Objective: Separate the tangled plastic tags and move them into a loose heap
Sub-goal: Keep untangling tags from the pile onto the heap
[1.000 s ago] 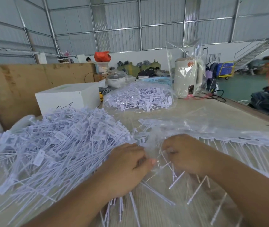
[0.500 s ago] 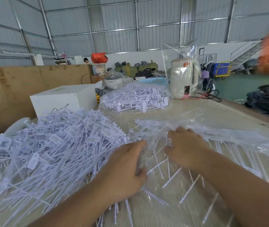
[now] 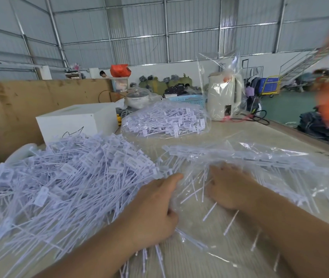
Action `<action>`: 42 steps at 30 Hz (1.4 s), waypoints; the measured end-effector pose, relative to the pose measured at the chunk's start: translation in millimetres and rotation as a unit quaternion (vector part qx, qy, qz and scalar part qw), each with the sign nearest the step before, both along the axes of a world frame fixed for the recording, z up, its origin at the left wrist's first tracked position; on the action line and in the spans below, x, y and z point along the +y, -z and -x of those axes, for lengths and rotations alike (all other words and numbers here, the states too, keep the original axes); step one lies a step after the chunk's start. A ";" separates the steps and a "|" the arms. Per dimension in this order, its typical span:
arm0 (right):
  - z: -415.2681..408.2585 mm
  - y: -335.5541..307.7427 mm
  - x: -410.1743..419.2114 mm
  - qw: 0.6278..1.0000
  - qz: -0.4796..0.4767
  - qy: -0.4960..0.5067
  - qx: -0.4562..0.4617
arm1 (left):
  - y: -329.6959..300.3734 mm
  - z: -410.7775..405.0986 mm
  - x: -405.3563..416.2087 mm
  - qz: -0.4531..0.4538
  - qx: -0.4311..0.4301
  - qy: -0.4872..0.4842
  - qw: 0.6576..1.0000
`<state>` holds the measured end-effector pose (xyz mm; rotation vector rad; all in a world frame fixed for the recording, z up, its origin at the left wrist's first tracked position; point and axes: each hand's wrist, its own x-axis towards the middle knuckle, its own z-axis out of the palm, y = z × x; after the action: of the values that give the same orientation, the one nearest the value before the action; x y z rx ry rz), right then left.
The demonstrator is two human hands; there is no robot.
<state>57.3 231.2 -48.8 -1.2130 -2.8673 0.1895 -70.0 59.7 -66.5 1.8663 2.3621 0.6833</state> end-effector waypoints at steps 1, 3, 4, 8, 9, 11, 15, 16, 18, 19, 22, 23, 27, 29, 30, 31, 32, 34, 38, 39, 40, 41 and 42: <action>1.4 1.8 1.0 1.000 -0.010 -0.014 -0.005 | -0.8 -0.5 -0.5 0.001 0.000 0.002 1.000; 3.8 4.3 3.3 0.999 -0.023 -0.039 -0.011 | -1.9 -0.8 -2.1 -0.006 -0.006 0.009 1.000; 4.9 5.2 4.5 0.998 -0.029 -0.051 -0.011 | -2.8 -1.2 -3.1 -0.012 -0.019 0.012 1.000; 7.3 7.8 8.4 0.994 -0.032 -0.104 -0.017 | -6.9 0.7 -5.7 -0.012 -0.078 0.014 0.997; 6.8 8.0 9.5 0.992 -0.037 -0.116 -0.018 | -8.2 1.6 -6.9 -0.008 -0.076 0.014 0.997; 3.9 8.3 13.8 0.988 -0.051 -0.143 -0.019 | -10.5 3.4 -9.2 -0.002 -0.054 0.012 0.998; -6.3 8.4 26.0 0.983 -0.060 -0.174 -0.018 | -11.9 6.8 -10.1 -0.014 0.025 0.046 0.999; -8.0 8.2 28.2 0.983 -0.054 -0.176 -0.019 | -12.0 8.1 -9.8 -0.009 0.045 0.048 0.998; -9.8 7.8 31.0 0.982 -0.045 -0.183 -0.016 | -13.9 10.5 -8.4 0.002 0.054 0.044 0.998; -10.1 7.4 31.4 0.981 -0.045 -0.188 -0.014 | -14.6 11.8 -7.0 0.004 0.053 0.038 0.998; -12.7 6.3 31.2 0.979 -0.044 -0.200 -0.008 | -15.4 15.2 -3.2 0.014 0.077 0.017 0.997; -13.9 5.9 31.3 0.978 -0.042 -0.204 -0.004 | -14.9 16.6 -1.8 0.012 0.090 0.010 0.996; -17.4 6.0 32.1 0.978 -0.027 -0.209 0.000 | -11.1 22.2 1.0 -0.011 0.148 -0.005 0.989; -19.7 6.9 31.2 0.978 -0.023 -0.209 0.002 | -10.0 21.6 2.6 -0.011 0.159 -0.014 0.987; -20.4 7.2 30.5 0.976 -0.024 -0.215 0.007 | -9.5 20.9 3.1 -0.010 0.159 -0.018 0.987; -21.1 7.5 29.7 0.974 -0.024 -0.224 0.012 | -8.8 20.2 3.7 -0.010 0.156 -0.021 0.987; -21.5 7.5 28.3 0.972 -0.022 -0.232 0.015 | -8.4 19.8 4.3 -0.010 0.155 -0.023 0.988; -21.6 6.0 24.6 0.969 -0.026 -0.245 0.000 | -8.1 19.7 4.9 -0.006 0.158 -0.027 0.987; -18.3 -2.5 14.7 0.969 -0.056 -0.238 -0.049 | -7.4 20.9 6.5 0.032 0.179 -0.034 0.983; -16.1 -5.9 10.5 0.971 -0.051 -0.228 -0.057 | -7.5 20.6 6.2 0.032 0.181 -0.034 0.982; -13.6 -9.7 5.5 0.975 -0.045 -0.213 -0.052 | -7.7 20.0 6.2 0.030 0.181 -0.033 0.982; -10.7 -13.0 0.0 0.980 -0.041 -0.192 -0.036 | -7.5 19.3 6.3 0.029 0.179 -0.033 0.983; -6.6 -16.0 -8.0 0.985 -0.039 -0.165 -0.017 | -7.3 19.3 6.6 0.031 0.175 -0.032 0.984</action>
<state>63.9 223.3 -32.8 -0.7285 -3.0543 0.0589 -89.3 66.3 -59.2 2.0350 2.6235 0.2984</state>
